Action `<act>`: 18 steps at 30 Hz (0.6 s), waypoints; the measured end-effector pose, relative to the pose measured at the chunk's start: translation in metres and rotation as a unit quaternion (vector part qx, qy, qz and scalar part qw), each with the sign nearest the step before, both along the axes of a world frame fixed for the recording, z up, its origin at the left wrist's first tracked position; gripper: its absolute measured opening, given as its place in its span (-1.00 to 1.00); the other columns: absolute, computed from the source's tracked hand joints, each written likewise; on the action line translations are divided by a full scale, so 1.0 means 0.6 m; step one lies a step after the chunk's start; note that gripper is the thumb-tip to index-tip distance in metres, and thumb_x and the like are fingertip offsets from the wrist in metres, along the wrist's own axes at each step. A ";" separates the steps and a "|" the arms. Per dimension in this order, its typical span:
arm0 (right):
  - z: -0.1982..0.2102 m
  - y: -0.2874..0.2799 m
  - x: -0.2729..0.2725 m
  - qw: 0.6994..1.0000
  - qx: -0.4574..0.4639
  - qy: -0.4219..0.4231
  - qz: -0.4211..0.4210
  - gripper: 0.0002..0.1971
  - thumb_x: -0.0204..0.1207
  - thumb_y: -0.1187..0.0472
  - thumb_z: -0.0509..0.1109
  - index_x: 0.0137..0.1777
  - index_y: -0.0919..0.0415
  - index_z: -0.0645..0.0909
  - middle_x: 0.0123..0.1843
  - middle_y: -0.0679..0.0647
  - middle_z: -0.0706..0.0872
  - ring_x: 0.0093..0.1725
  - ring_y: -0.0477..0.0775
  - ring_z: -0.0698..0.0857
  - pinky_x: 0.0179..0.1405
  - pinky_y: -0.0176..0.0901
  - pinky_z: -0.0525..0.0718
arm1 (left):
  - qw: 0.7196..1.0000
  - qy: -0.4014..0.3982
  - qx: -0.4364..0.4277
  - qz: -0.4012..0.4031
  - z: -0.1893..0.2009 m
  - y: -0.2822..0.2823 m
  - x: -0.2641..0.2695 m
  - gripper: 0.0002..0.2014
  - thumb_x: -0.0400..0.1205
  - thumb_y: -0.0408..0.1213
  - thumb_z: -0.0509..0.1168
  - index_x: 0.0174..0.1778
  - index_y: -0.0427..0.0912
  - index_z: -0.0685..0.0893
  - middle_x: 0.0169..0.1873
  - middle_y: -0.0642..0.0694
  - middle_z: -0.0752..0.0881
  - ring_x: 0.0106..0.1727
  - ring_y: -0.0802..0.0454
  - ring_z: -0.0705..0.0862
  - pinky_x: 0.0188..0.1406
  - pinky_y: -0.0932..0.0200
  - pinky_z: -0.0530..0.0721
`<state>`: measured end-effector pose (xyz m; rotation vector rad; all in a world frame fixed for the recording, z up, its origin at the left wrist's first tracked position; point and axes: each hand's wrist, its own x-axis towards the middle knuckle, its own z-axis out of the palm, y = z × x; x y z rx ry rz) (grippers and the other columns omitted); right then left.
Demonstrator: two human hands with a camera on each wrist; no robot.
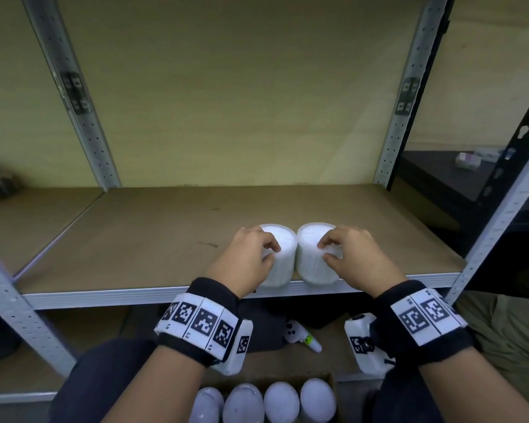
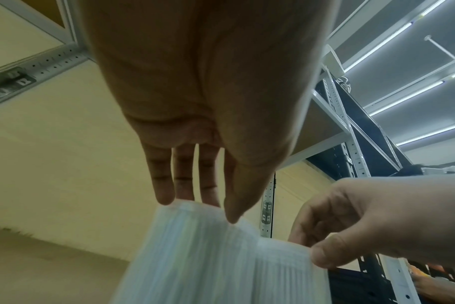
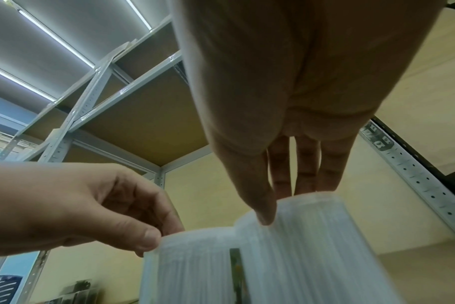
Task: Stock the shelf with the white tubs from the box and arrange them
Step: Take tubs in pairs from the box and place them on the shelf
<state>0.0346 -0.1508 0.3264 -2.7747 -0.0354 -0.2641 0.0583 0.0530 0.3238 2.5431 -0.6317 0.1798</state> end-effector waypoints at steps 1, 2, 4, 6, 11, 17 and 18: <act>-0.001 0.000 0.003 1.000 0.004 0.000 -0.005 -0.79 0.53 0.22 0.39 0.13 0.05 0.71 0.20 0.01 0.67 0.23 0.00 0.59 0.18 -0.28 0.48 | 1.000 0.001 -0.002 0.001 -0.001 -0.001 0.003 -0.81 0.66 -0.26 0.23 0.12 -0.01 0.70 0.14 0.07 0.60 0.27 0.16 0.44 0.10 0.40 0.31; -0.002 -0.001 0.006 1.000 0.007 0.000 -0.009 -0.80 0.52 0.22 0.39 0.12 0.05 0.72 0.20 0.01 0.68 0.21 0.01 0.61 0.18 -0.25 0.51 | 1.000 0.000 -0.004 0.000 -0.003 -0.002 0.007 -0.81 0.67 -0.26 0.23 0.12 -0.01 0.70 0.15 0.08 0.60 0.25 0.19 0.44 0.10 0.40 0.30; -0.003 -0.003 0.016 1.000 0.009 -0.003 -0.017 -0.80 0.52 0.23 0.39 0.11 0.06 0.72 0.19 0.02 0.69 0.19 0.03 0.64 0.14 -0.27 0.52 | 1.000 -0.005 -0.005 -0.001 -0.006 -0.006 0.017 -0.81 0.67 -0.25 0.24 0.12 0.00 0.70 0.16 0.08 0.60 0.15 0.25 0.41 0.10 0.39 0.30; -0.003 -0.006 0.027 1.000 0.014 -0.003 -0.023 -0.80 0.53 0.26 0.39 0.12 0.09 0.73 0.19 0.04 0.70 0.18 0.04 0.65 0.07 -0.31 0.50 | 1.000 -0.008 -0.005 -0.003 -0.007 -0.013 0.029 -0.81 0.67 -0.26 0.24 0.12 -0.01 0.71 0.17 0.07 0.61 0.14 0.25 0.43 0.11 0.39 0.31; -0.003 -0.025 0.059 0.999 0.028 -0.002 -0.039 -0.80 0.54 0.29 0.38 0.12 0.12 0.73 0.20 0.07 0.70 0.18 0.06 0.68 0.03 -0.33 0.49 | 1.000 -0.015 -0.010 0.000 -0.005 -0.037 0.067 -0.80 0.67 -0.30 0.25 0.12 -0.07 0.74 0.17 0.02 0.66 0.30 0.11 0.51 0.13 0.41 0.30; 0.000 -0.053 0.114 0.998 0.023 0.018 -0.052 -0.80 0.54 0.30 0.37 0.11 0.14 0.73 0.22 0.09 0.71 0.19 0.08 0.68 0.03 -0.32 0.48 | 1.000 0.008 -0.019 0.016 -0.001 -0.073 0.120 -0.79 0.65 -0.36 0.27 0.10 -0.14 0.77 0.19 -0.07 0.71 0.21 0.01 0.67 0.10 0.32 0.50; 0.001 -0.058 0.123 0.998 0.023 0.021 -0.053 -0.80 0.54 0.31 0.36 0.12 0.15 0.73 0.23 0.10 0.70 0.20 0.09 0.68 0.03 -0.31 0.48 | 1.000 0.016 -0.021 0.018 -0.001 -0.079 0.130 -0.79 0.65 -0.36 0.27 0.10 -0.15 0.77 0.20 -0.09 0.71 0.21 0.00 0.67 0.11 0.31 0.50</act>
